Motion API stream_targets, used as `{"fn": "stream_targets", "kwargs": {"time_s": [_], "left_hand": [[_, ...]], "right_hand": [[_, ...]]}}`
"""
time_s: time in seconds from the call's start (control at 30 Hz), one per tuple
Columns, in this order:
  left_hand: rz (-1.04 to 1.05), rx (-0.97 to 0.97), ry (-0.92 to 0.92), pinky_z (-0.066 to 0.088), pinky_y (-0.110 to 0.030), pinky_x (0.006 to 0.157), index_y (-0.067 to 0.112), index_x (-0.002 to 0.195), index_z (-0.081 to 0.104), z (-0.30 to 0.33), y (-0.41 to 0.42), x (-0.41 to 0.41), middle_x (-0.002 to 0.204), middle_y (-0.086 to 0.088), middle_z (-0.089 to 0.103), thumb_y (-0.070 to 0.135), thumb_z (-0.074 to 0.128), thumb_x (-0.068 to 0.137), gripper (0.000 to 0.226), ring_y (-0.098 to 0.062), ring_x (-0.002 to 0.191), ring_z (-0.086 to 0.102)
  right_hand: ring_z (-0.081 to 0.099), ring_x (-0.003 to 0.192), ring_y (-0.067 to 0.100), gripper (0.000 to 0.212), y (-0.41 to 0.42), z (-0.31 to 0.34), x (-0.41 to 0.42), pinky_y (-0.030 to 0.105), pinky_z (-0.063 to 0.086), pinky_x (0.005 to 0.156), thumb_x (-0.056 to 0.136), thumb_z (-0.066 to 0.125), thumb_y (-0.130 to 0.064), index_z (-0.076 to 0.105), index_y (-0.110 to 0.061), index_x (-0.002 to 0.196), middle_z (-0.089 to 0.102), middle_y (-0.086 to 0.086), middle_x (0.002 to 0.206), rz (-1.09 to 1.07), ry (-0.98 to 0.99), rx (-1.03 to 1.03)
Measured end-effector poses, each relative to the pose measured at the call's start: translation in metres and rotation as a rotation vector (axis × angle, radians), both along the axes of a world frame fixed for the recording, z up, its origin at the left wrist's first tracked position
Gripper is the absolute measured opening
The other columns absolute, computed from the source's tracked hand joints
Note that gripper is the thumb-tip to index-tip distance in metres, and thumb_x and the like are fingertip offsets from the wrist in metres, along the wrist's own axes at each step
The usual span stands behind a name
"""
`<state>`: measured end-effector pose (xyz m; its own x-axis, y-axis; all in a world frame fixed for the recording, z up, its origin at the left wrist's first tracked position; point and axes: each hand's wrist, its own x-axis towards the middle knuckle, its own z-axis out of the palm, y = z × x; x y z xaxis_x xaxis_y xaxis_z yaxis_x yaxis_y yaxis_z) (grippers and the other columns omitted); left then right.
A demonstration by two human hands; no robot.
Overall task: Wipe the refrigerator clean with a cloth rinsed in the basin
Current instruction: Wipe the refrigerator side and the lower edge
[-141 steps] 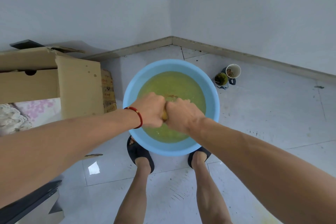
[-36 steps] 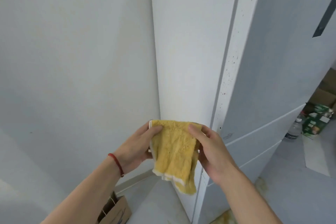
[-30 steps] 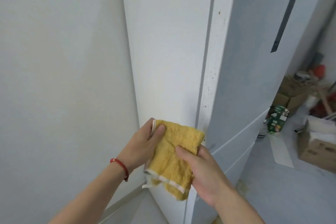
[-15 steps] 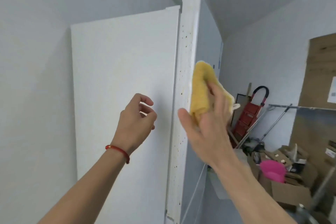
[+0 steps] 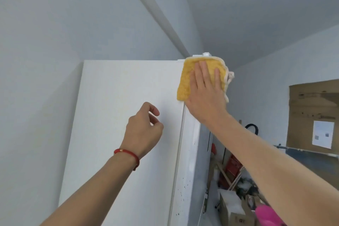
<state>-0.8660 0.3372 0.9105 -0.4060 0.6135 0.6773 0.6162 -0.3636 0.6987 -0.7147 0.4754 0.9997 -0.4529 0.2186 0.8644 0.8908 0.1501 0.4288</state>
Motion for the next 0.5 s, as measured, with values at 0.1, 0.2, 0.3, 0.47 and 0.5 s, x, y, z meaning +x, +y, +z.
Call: {"fn": "stream_targets", "kwargs": {"time_s": [0.1,0.2,0.3,0.47,0.5], "left_hand": [[0.014,0.046,0.017,0.058,-0.04,0.072,0.025,0.101,0.055,0.028,0.005,0.006,0.092,0.007,0.065,0.011,0.055,0.088,0.019,-0.022,0.083,0.066],[0.012,0.081,0.035,0.058,-0.041,0.073,0.025,0.099,0.055,0.039,0.008,0.007,0.09,0.007,0.065,0.01,0.055,0.087,0.019,-0.022,0.084,0.065],[0.011,0.069,0.027,0.056,-0.037,0.069,0.027,0.097,0.055,0.032,0.009,0.004,0.091,0.007,0.065,0.011,0.055,0.088,0.019,-0.021,0.083,0.065],[0.004,0.061,0.045,0.056,-0.041,0.073,0.025,0.097,0.055,0.032,0.015,0.008,0.089,0.006,0.065,0.009,0.055,0.086,0.02,-0.022,0.085,0.064],[0.01,0.067,0.045,0.057,-0.042,0.074,0.025,0.097,0.055,0.035,0.017,0.009,0.089,0.006,0.065,0.009,0.056,0.086,0.02,-0.022,0.085,0.064]], "right_hand": [[0.006,0.159,0.038,0.079,0.002,0.036,-0.005,0.065,0.007,0.125,0.098,0.03,-0.046,0.024,0.004,0.159,0.018,0.023,0.169,-0.025,0.001,0.006],[0.006,0.159,0.043,0.077,0.005,-0.023,0.001,0.067,0.009,0.123,0.101,0.044,-0.04,0.024,0.006,0.159,0.018,0.028,0.168,0.029,-0.031,0.037],[0.012,0.158,0.044,0.076,-0.001,-0.109,0.019,0.067,0.014,0.122,0.098,0.05,-0.041,0.034,0.005,0.156,0.024,0.028,0.166,0.07,-0.208,-0.036],[0.04,0.149,0.03,0.057,-0.003,-0.056,0.04,0.056,0.025,0.124,0.099,0.044,-0.048,0.062,-0.006,0.133,0.054,0.014,0.148,0.211,-0.28,-0.029],[0.041,0.146,0.028,0.053,-0.003,-0.026,0.038,0.054,0.025,0.123,0.098,0.043,-0.046,0.063,-0.008,0.128,0.056,0.012,0.144,0.214,-0.25,0.018]]}}
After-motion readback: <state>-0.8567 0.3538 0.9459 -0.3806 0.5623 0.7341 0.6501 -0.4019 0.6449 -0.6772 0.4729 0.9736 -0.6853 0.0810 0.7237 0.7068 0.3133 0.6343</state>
